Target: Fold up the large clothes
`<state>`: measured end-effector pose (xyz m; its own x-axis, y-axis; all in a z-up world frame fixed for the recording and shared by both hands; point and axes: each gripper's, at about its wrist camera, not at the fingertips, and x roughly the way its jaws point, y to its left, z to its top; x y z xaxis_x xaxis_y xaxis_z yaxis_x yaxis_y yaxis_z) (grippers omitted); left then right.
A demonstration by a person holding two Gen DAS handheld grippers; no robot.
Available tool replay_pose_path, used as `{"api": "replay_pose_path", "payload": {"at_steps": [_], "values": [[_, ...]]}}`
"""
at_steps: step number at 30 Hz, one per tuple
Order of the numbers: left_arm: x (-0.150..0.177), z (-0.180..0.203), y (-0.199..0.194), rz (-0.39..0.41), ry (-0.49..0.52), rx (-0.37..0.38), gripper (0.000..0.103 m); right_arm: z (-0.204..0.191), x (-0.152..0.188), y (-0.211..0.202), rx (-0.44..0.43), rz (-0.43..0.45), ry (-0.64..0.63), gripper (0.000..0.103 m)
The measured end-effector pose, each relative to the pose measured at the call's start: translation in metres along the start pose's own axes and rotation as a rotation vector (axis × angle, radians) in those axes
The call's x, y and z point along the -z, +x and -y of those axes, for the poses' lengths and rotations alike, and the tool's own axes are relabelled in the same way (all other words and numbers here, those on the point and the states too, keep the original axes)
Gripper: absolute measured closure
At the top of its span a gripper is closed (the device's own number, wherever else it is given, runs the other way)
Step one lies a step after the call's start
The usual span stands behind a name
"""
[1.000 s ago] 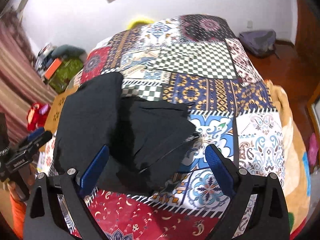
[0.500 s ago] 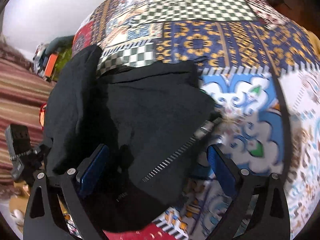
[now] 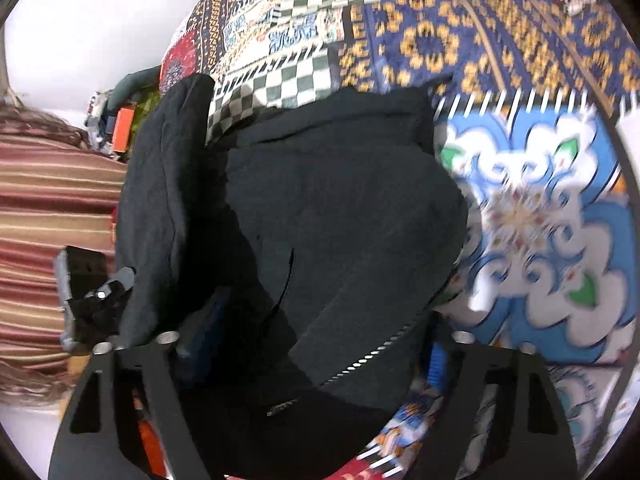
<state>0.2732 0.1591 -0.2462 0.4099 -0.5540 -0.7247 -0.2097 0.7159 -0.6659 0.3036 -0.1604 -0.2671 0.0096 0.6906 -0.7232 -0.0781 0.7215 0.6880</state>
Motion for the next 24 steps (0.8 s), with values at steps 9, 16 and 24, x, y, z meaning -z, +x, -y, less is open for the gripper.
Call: {"api": "replay_pose_path", "payload": {"at_steps": [9, 16, 24], "values": [[0.021, 0.012, -0.028, -0.007, 0.055, 0.02, 0.016, -0.021, 0.01, -0.02, -0.011, 0.043, -0.045, 0.075], [0.017, 0.026, -0.073, 0.083, 0.115, 0.028, 0.022, -0.072, 0.006, -0.024, 0.006, 0.091, -0.166, 0.081], [-0.028, 0.046, -0.133, 0.221, 0.219, 0.032, 0.024, -0.135, -0.036, -0.015, -0.01, 0.174, -0.238, 0.081]]}}
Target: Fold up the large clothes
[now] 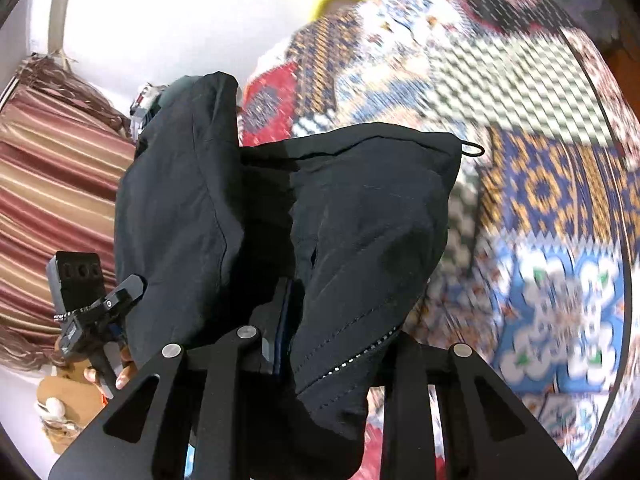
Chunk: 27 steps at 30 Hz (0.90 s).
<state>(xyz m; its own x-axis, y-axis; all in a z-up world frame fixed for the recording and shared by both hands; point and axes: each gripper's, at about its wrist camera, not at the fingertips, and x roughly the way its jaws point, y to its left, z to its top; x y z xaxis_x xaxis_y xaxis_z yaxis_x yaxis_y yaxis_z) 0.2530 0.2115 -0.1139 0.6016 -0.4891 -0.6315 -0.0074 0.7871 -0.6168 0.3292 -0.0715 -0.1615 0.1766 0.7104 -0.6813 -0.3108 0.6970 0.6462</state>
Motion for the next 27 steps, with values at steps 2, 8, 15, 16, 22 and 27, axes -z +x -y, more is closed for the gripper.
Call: {"api": "replay_pose_path", "payload": {"at_steps": [2, 8, 15, 16, 22, 27], "values": [[-0.021, -0.006, -0.006, 0.032, 0.004, 0.005, 0.024, -0.012, -0.014, 0.007, -0.002, 0.015, -0.02, 0.081], [-0.077, -0.05, -0.004, 0.086, -0.034, 0.016, 0.024, -0.041, -0.059, 0.044, 0.009, 0.044, -0.079, 0.081], [-0.117, -0.129, 0.022, 0.08, -0.092, -0.04, 0.024, -0.039, -0.093, 0.135, 0.059, -0.014, -0.069, 0.081], [-0.119, -0.145, 0.03, 0.071, -0.114, -0.056, 0.024, -0.037, -0.095, 0.147, 0.066, -0.027, -0.059, 0.081], [-0.107, -0.22, 0.064, -0.004, -0.223, -0.138, 0.022, -0.03, -0.093, 0.204, 0.124, -0.057, -0.085, 0.075], [-0.098, -0.214, 0.055, -0.002, -0.211, -0.166, 0.019, -0.032, -0.086, 0.198, 0.163, -0.058, -0.104, 0.065]]}}
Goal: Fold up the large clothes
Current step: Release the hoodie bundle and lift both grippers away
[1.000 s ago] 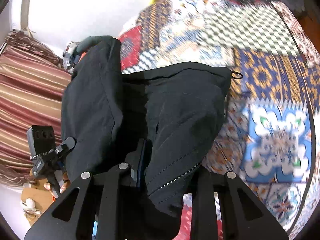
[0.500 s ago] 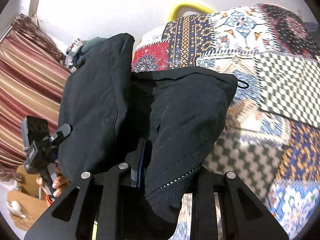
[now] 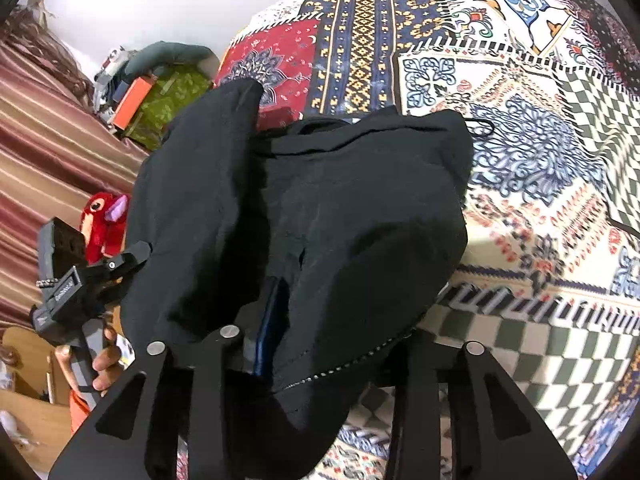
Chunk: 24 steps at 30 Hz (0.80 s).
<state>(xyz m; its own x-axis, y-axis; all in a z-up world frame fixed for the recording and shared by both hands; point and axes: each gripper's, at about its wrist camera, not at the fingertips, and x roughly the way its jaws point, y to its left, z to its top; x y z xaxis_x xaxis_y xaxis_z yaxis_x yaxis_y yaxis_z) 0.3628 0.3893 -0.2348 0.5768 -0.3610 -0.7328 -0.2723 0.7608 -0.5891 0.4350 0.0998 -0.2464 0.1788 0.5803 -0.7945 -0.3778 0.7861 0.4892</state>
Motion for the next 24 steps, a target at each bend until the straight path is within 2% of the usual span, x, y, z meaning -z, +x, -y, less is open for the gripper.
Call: {"api": "replay_pose_path", "payload": {"at_steps": [2, 6, 11, 14, 19, 24], "values": [[0.004, 0.008, -0.006, 0.0, 0.016, -0.053, 0.019, 0.0, 0.005, -0.009, 0.047, -0.01, -0.007, 0.059], [0.019, 0.023, -0.02, 0.015, 0.054, -0.162, 0.019, -0.005, 0.02, -0.038, 0.124, 0.008, -0.076, 0.059], [0.049, 0.053, -0.042, 0.001, 0.132, -0.209, 0.019, -0.014, 0.039, -0.084, 0.183, 0.049, -0.144, 0.059], [0.07, 0.077, -0.062, 0.024, 0.198, -0.23, 0.019, -0.024, 0.049, -0.111, 0.207, 0.1, -0.196, 0.059], [0.101, 0.131, -0.117, 0.128, 0.293, -0.234, 0.019, -0.048, 0.069, -0.156, 0.23, 0.185, -0.263, 0.059], [0.136, 0.185, -0.186, 0.28, 0.419, -0.262, 0.019, -0.083, 0.097, -0.216, 0.177, 0.337, -0.312, 0.059]]}}
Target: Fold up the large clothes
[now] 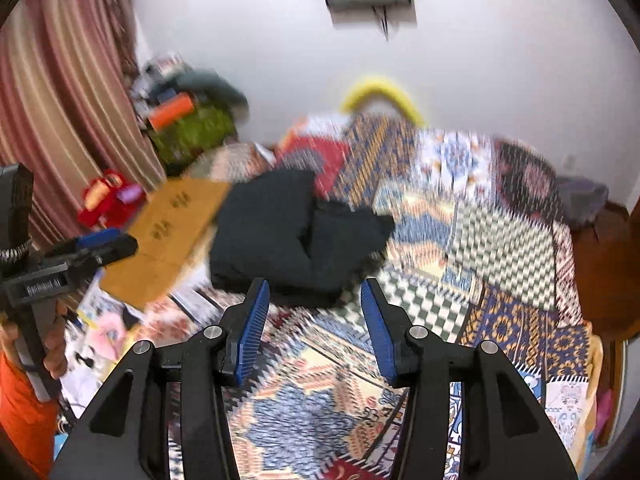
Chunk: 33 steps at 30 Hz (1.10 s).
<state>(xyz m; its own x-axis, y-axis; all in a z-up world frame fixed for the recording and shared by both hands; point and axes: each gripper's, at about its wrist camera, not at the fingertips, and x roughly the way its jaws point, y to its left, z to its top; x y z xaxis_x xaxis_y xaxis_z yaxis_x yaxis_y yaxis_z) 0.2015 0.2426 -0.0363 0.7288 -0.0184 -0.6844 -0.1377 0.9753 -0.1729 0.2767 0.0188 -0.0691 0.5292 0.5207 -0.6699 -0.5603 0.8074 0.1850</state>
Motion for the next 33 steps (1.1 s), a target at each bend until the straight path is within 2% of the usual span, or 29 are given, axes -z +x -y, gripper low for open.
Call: {"api": "replay_pose_path", "payload": {"at_steps": [7, 10, 12, 19, 23, 26, 29, 32, 33], "values": [[0.023, 0.052, -0.123, 0.297, 0.123, -0.061, 0.019, -0.039, 0.007, -0.09, -0.105, 0.249, -0.028, 0.059], [0.043, 0.068, -0.158, 0.406, 0.144, -0.106, 0.019, -0.055, 0.017, -0.121, -0.145, 0.336, -0.052, 0.059], [0.057, 0.074, -0.173, 0.454, 0.131, -0.101, 0.019, -0.064, 0.027, -0.14, -0.157, 0.403, -0.065, 0.059], [0.102, 0.091, -0.215, 0.624, 0.115, -0.138, 0.019, -0.092, 0.065, -0.18, -0.082, 0.584, -0.136, 0.057], [0.12, 0.098, -0.232, 0.69, 0.105, -0.135, 0.019, -0.102, 0.083, -0.185, -0.019, 0.643, -0.155, 0.041], [0.132, 0.1, -0.235, 0.701, 0.109, -0.157, 0.011, -0.104, 0.09, -0.183, 0.017, 0.661, -0.144, 0.022], [0.141, 0.099, -0.233, 0.7, 0.096, -0.185, 0.0, -0.104, 0.088, -0.18, 0.041, 0.644, -0.127, 0.017], [0.142, 0.095, -0.23, 0.687, 0.076, -0.2, 0.0, -0.102, 0.082, -0.177, 0.082, 0.627, -0.112, 0.003], [0.142, 0.093, -0.229, 0.682, 0.072, -0.202, 0.0, -0.101, 0.082, -0.176, 0.084, 0.627, -0.105, 0.002]]}}
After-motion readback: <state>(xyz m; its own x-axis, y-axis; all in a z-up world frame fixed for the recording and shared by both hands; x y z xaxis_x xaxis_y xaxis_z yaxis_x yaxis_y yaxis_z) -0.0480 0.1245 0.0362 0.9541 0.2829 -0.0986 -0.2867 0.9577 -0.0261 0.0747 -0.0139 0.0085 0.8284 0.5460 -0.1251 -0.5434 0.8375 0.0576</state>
